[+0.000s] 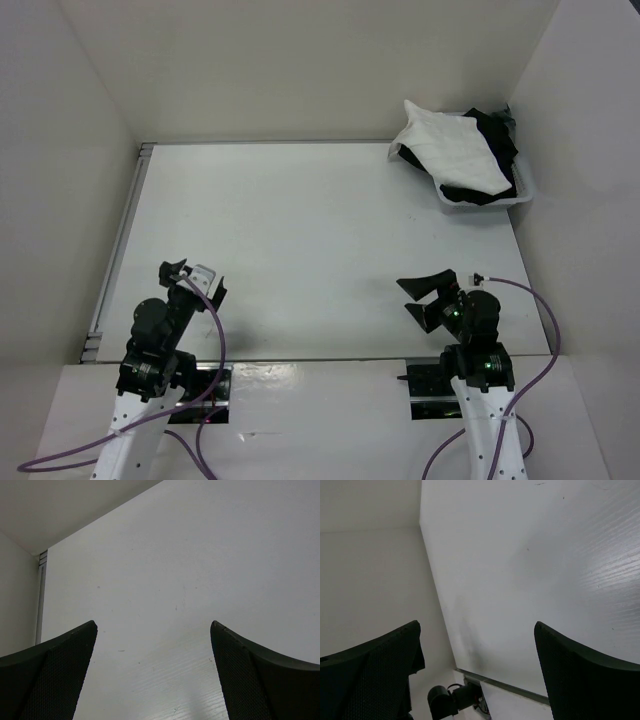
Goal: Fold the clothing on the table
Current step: Grab the skirt from the pile
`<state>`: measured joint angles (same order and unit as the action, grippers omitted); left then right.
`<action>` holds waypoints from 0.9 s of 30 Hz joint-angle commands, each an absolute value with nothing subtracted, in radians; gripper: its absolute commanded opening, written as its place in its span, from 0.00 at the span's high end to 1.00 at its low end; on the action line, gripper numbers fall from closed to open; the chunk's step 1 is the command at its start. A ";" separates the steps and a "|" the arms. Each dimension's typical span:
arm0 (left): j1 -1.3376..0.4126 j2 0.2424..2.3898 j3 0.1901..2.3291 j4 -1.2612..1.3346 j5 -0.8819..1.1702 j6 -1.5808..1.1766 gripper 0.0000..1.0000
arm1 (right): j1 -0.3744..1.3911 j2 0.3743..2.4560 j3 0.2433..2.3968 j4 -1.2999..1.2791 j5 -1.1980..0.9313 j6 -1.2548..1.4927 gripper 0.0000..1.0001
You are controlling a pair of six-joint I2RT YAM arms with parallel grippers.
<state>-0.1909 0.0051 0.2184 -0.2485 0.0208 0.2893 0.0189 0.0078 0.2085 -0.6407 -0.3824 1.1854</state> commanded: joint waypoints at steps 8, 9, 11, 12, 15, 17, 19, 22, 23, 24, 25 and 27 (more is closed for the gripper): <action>-0.183 -0.106 0.245 -0.089 -0.060 0.344 0.00 | 0.023 -0.005 0.392 -0.347 -0.280 0.970 0.01; -0.183 -0.082 0.264 -0.066 -0.080 0.353 0.00 | 0.023 0.111 0.475 -0.328 -0.252 0.894 0.01; -0.183 -0.017 0.333 -0.028 -0.098 0.393 0.00 | 0.023 0.304 0.588 -0.295 -0.212 0.789 0.01; -0.183 0.103 0.372 -0.028 -0.116 0.393 0.00 | 0.023 0.527 0.730 -0.295 -0.200 0.684 0.01; -0.183 0.467 0.622 -0.104 -0.143 0.348 0.00 | 0.061 0.855 1.007 -0.333 0.049 0.594 0.01; -0.173 0.653 0.774 -0.262 -0.097 0.348 0.00 | 0.080 0.946 1.084 -0.275 0.170 0.514 0.01; -0.173 0.880 0.970 -0.418 -0.046 0.348 0.00 | 0.066 1.088 1.166 -0.181 0.313 0.505 0.01; -0.173 1.047 1.058 -0.465 -0.008 0.368 0.00 | -0.008 1.359 1.320 -0.120 0.304 0.466 0.01; -0.185 1.074 1.058 -0.451 -0.008 0.377 0.00 | -0.035 1.438 1.432 -0.120 0.313 0.454 0.01; -0.186 1.083 1.058 -0.437 -0.017 0.386 0.00 | -0.050 1.515 1.497 -0.141 0.325 0.463 0.01; -0.198 1.095 1.058 -0.414 -0.017 0.387 0.00 | -0.069 1.593 1.564 -0.214 0.350 0.480 0.01; -0.210 1.144 1.109 -0.429 -0.017 0.370 0.00 | -0.113 1.780 1.726 -0.258 0.350 0.492 0.01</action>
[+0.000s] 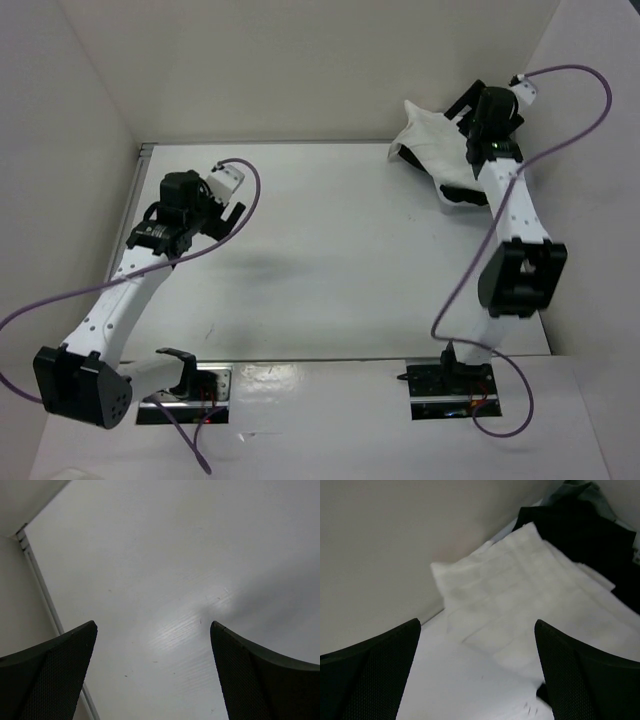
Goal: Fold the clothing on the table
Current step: Grab the skirt from the pile
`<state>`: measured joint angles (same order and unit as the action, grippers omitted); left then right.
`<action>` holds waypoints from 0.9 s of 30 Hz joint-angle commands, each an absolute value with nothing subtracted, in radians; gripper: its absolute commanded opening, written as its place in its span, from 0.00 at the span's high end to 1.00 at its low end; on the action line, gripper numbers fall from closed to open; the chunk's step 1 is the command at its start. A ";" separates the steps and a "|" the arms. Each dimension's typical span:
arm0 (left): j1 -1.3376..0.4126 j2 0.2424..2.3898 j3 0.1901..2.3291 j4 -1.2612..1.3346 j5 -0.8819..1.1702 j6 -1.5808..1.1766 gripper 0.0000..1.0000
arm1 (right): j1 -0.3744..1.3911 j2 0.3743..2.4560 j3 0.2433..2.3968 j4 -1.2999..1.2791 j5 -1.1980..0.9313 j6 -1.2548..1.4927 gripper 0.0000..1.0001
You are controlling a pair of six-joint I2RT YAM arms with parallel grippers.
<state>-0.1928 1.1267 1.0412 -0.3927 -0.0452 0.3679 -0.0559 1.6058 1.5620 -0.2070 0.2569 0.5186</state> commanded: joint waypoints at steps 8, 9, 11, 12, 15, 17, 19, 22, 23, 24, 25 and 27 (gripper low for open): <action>-0.210 1.230 1.132 -0.417 -0.011 0.359 0.00 | -0.135 2.283 2.222 -0.572 0.402 0.425 0.01; -0.210 1.230 1.132 -0.417 -0.021 0.359 0.00 | -0.135 2.307 2.244 -0.592 0.402 0.414 0.01; -0.210 1.230 1.114 -0.408 -0.032 0.359 0.00 | -0.135 2.335 2.270 -0.615 0.370 0.405 0.01; -0.210 1.230 1.114 -0.408 -0.032 0.370 0.00 | -0.135 2.335 2.270 -0.615 0.355 0.405 0.04; -0.210 1.220 1.092 -0.408 -0.043 0.379 0.00 | -0.124 2.323 2.261 -0.615 0.319 0.405 0.21; -0.210 1.207 1.092 -0.397 -0.054 0.379 0.00 | -0.112 2.310 2.238 -0.626 0.296 0.384 0.32; -0.219 1.189 1.081 -0.397 -0.054 0.379 0.00 | -0.112 2.272 2.189 -0.614 0.264 0.371 0.55; -0.219 1.169 1.071 -0.397 -0.064 0.379 0.00 | -0.112 2.197 2.079 -0.559 0.197 0.359 1.00; -0.219 1.169 1.060 -0.397 -0.064 0.379 0.00 | -0.121 2.168 2.042 -0.530 0.171 0.348 1.00; -0.219 1.158 1.060 -0.397 -0.064 0.379 0.00 | -0.121 2.134 2.004 -0.475 0.138 0.348 1.00; -0.219 1.146 1.048 -0.397 -0.064 0.379 0.00 | -0.121 2.099 1.927 -0.442 0.118 0.348 1.00; -0.219 1.132 1.037 -0.387 -0.074 0.379 0.00 | -0.132 1.967 1.852 -0.375 0.089 0.348 1.00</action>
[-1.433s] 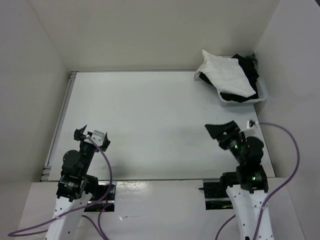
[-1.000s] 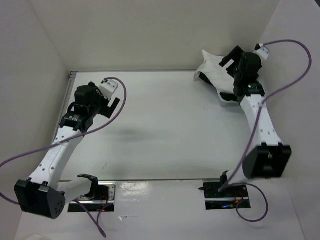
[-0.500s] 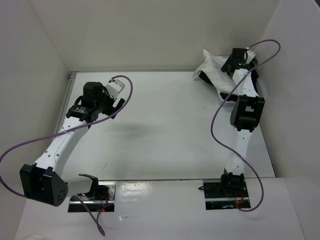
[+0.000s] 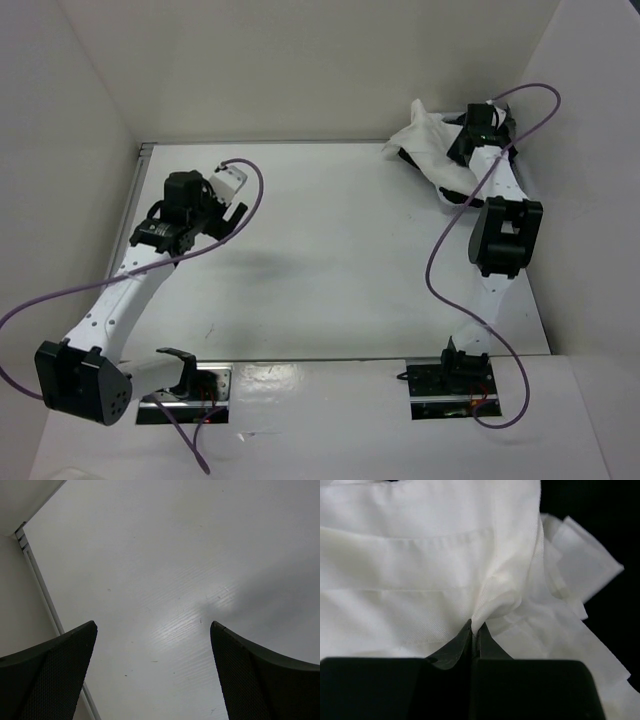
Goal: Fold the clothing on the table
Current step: Grab the skirt from the pile, then move the skirt to the center of the board
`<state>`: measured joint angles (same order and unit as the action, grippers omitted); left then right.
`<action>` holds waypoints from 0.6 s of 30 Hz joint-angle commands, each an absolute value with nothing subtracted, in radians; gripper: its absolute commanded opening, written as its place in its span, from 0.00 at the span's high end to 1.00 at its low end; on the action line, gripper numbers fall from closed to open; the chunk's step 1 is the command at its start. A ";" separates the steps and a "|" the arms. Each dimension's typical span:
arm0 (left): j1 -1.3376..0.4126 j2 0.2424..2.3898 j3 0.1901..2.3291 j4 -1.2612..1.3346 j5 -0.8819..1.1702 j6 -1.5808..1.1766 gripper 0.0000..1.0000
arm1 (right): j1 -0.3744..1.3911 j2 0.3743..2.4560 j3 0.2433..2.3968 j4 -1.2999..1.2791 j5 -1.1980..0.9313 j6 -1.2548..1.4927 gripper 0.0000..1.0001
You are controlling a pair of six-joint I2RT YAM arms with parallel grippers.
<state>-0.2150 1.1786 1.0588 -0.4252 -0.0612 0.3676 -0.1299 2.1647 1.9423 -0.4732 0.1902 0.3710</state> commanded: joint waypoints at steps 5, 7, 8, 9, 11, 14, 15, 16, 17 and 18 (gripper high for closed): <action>-0.219 1.100 1.014 -0.364 -0.074 0.379 0.00 | -0.078 1.732 1.833 -0.242 0.065 0.318 1.00; -0.219 1.086 1.003 -0.339 -0.084 0.350 0.00 | 0.034 1.668 1.897 -0.191 0.064 0.272 1.00; -0.219 1.075 1.003 -0.316 -0.095 0.333 0.00 | 0.088 1.652 1.923 -0.178 0.074 0.249 1.00; -0.219 1.075 1.003 -0.305 -0.104 0.313 0.00 | 0.148 1.640 1.952 -0.167 0.074 0.223 1.00; -0.184 1.048 1.003 -0.296 -0.121 0.240 0.00 | 0.320 1.640 2.023 -0.137 0.084 0.190 1.00; -0.149 1.020 1.029 -0.276 -0.173 0.154 0.00 | 0.466 1.631 2.036 -0.074 0.084 0.228 1.00; -0.129 1.011 1.043 -0.276 -0.192 0.143 0.00 | 0.486 1.631 2.010 -0.034 0.074 0.248 1.00; -0.120 0.999 1.043 -0.265 -0.210 0.143 0.00 | 0.501 1.622 1.994 -0.020 0.074 0.283 1.00; -0.101 0.999 1.067 -0.255 -0.245 0.132 0.00 | 0.529 1.621 1.968 0.018 0.074 0.304 1.00; -0.089 0.999 1.078 -0.255 -0.255 0.132 0.00 | 0.538 1.605 1.883 0.046 0.048 0.319 1.00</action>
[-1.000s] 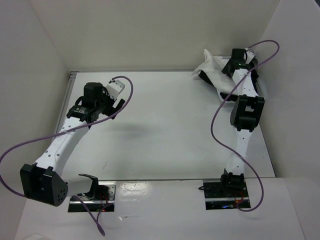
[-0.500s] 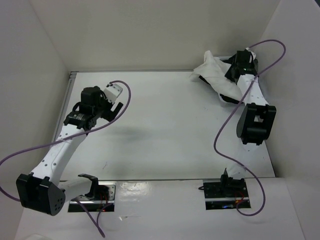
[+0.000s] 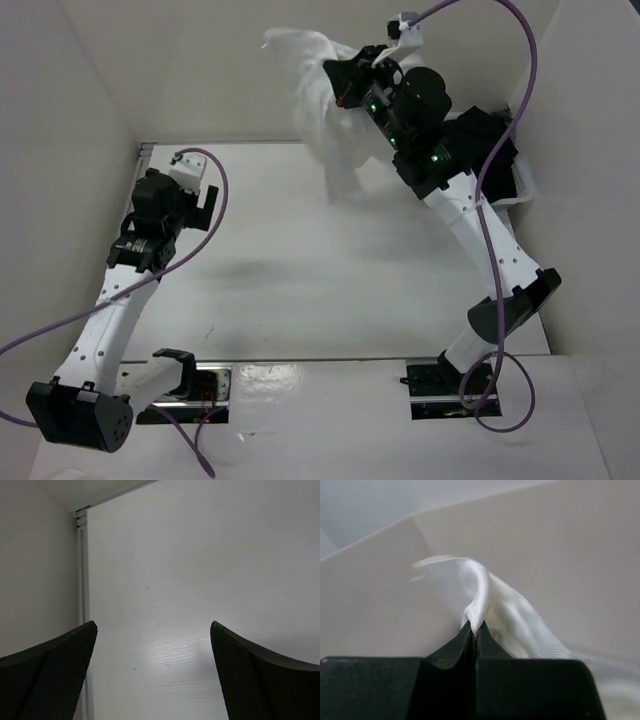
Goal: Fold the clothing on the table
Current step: Move the skirt to the center of the board
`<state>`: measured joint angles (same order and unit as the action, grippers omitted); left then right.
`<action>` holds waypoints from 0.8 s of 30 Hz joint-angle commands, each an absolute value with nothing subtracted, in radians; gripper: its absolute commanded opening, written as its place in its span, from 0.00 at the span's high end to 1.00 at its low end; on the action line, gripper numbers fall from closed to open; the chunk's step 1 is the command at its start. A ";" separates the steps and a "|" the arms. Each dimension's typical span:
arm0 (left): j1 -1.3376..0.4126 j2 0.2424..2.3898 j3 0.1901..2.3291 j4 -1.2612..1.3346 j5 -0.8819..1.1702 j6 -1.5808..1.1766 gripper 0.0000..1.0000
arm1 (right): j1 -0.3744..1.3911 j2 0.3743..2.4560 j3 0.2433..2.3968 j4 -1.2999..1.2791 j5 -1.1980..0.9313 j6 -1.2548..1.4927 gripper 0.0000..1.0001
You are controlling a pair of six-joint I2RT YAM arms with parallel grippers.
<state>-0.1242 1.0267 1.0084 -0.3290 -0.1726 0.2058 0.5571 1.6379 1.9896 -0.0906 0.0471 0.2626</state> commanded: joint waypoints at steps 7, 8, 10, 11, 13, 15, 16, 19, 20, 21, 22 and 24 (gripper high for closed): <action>-0.012 1.012 1.129 -0.276 -0.210 0.172 0.00 | 0.548 1.303 1.107 0.222 0.119 0.580 0.19; -0.012 1.012 1.120 -0.287 -0.177 0.192 0.00 | 0.529 1.205 0.947 0.212 0.136 0.625 0.08; -0.012 1.012 1.120 -0.313 -0.141 0.262 0.00 | 0.529 1.129 0.861 0.140 0.153 0.640 0.03; -0.030 1.012 1.106 -0.339 -0.126 0.294 0.00 | 0.529 1.064 0.839 0.011 0.210 0.650 0.03; -0.058 1.040 1.091 -0.371 -0.097 0.372 0.00 | 0.520 0.999 0.798 -0.087 0.267 0.670 0.01; -0.069 1.083 1.080 -0.382 -0.107 0.383 0.00 | 0.505 0.939 0.798 -0.124 0.278 0.661 0.01; -0.078 1.098 1.080 -0.382 -0.107 0.394 0.00 | 0.483 0.939 0.798 -0.124 0.267 0.661 0.01; -0.104 1.161 1.080 -0.382 -0.107 0.451 0.00 | 0.440 1.081 0.847 -0.124 0.212 0.661 0.01; -0.141 1.205 1.080 -0.382 -0.118 0.465 0.00 | 0.440 1.232 0.904 -0.152 0.184 0.661 0.01; -0.159 1.233 1.080 -0.382 -0.132 0.480 0.00 | 0.440 1.317 0.943 -0.175 0.184 0.649 0.01; -0.172 1.264 1.080 -0.365 -0.155 0.492 0.00 | 0.440 1.400 0.980 -0.198 0.184 0.649 0.01; -0.187 1.345 1.060 -0.321 -0.221 0.546 0.00 | 0.431 1.547 1.067 -0.236 0.129 0.649 0.04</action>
